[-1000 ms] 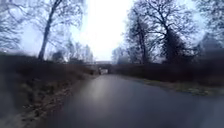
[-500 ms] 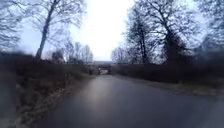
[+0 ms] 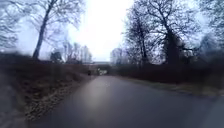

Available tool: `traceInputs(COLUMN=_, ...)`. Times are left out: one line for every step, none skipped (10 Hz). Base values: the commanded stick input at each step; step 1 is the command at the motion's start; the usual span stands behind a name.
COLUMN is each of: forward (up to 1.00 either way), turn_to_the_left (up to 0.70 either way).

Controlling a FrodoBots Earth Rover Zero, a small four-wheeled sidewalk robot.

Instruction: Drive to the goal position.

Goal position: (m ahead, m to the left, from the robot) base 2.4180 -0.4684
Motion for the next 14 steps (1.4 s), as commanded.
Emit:
traceInputs(forward=0.0, turn_to_the_left=0.0)
traceInputs(forward=0.0, turn_to_the_left=0.0)
traceInputs(forward=0.0, turn_to_the_left=0.0)
traceInputs(forward=0.0, turn_to_the_left=-0.08)
traceInputs(forward=0.0, turn_to_the_left=-0.4)
traceInputs(forward=0.0, turn_to_the_left=-0.62)
traceInputs(forward=0.0, turn_to_the_left=-0.7)
traceInputs(forward=0.0, turn_to_the_left=-0.7)
traceInputs(forward=0.0, turn_to_the_left=-0.7)
traceInputs(forward=0.0, turn_to_the_left=-0.7)
traceInputs(forward=0.0, turn_to_the_left=-0.7)
traceInputs(forward=0.0, turn_to_the_left=-0.7)
traceInputs(forward=0.0, turn_to_the_left=-0.7)
traceInputs(forward=0.0, turn_to_the_left=-0.7)
